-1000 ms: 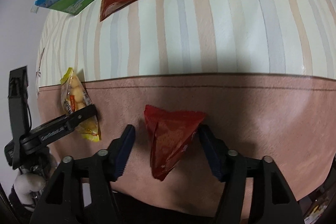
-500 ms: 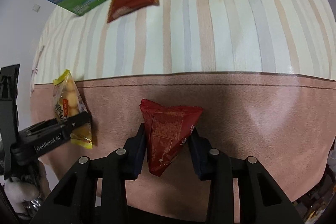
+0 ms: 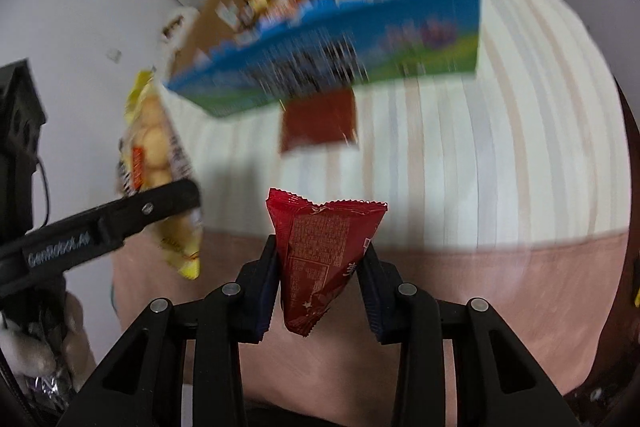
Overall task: Organize snacks
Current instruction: 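Carry both packets over the box and lower the egg biscuit bag inside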
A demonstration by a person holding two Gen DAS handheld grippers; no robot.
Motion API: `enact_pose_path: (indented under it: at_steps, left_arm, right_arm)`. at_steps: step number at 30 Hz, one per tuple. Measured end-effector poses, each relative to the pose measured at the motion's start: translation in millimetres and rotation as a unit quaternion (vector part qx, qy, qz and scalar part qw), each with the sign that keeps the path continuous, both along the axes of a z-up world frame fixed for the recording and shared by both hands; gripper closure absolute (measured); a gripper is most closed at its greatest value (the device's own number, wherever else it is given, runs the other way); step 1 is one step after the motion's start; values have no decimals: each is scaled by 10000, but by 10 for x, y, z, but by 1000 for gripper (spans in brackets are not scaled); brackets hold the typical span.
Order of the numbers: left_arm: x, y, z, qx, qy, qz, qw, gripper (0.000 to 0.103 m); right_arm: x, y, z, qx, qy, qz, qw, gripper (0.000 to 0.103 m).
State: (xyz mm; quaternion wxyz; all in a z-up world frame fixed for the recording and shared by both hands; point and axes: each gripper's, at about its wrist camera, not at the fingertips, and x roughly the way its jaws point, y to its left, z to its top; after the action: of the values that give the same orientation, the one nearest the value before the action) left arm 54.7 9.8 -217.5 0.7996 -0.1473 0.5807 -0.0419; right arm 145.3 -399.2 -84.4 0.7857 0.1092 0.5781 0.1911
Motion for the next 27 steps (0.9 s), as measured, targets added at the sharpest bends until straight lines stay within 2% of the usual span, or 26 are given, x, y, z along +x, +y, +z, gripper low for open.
enact_pose_path:
  at_steps: [6,11,14,18,25,27]
  left_arm:
    - [798,169,504,24,-311,-230,9992,56]
    - [1712,240,334,25,-26,-199,9998,55]
    - [2153,281,87,-33,339,-218,9992,55]
    - [2591,272,-316,-34,743,-257,9969,55]
    - [2888,289,-753,-166,1251,-250,9917,55]
    - [2913,284,-750,-290,1296,-247,9908,51]
  right_arm:
    - [683,93,578,103,-621,24,9980,64]
    - [1481,93,731,-212,-914,-86,9956,64]
    - [2016,92,619,-441,-855,-202,9952,64]
    - [2495,40,398,-702,-655,-297,9949,64]
    - [2922,62,-73,-857,-128,-262,9959,63]
    - [2973,97,-177,-908,56,-246,9955,55]
